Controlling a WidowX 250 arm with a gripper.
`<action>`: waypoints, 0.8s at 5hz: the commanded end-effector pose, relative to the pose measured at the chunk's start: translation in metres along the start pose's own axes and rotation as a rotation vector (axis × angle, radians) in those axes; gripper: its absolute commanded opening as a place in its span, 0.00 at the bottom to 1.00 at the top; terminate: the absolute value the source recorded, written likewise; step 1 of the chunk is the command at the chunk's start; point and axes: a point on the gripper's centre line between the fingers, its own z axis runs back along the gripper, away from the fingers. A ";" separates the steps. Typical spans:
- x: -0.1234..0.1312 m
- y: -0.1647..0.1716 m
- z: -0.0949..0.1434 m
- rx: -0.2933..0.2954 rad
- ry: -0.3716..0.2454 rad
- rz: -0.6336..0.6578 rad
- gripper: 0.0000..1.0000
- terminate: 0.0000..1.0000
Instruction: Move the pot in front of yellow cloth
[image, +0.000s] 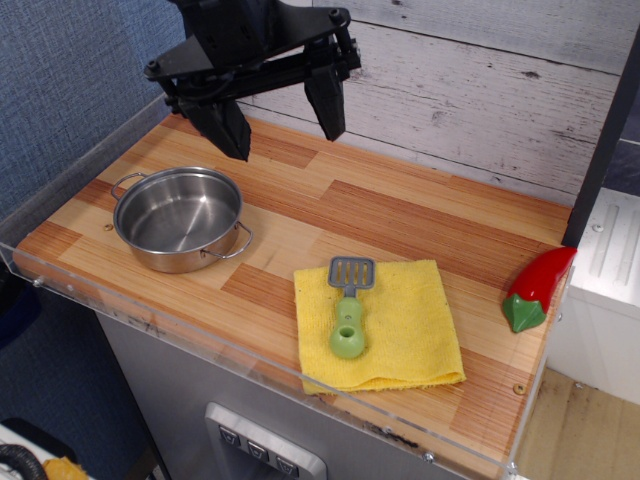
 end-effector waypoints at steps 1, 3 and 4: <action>0.000 0.000 0.000 0.000 0.000 0.000 1.00 0.00; 0.045 0.017 -0.008 0.004 -0.042 0.351 1.00 0.00; 0.067 0.032 -0.013 0.035 -0.060 0.448 1.00 0.00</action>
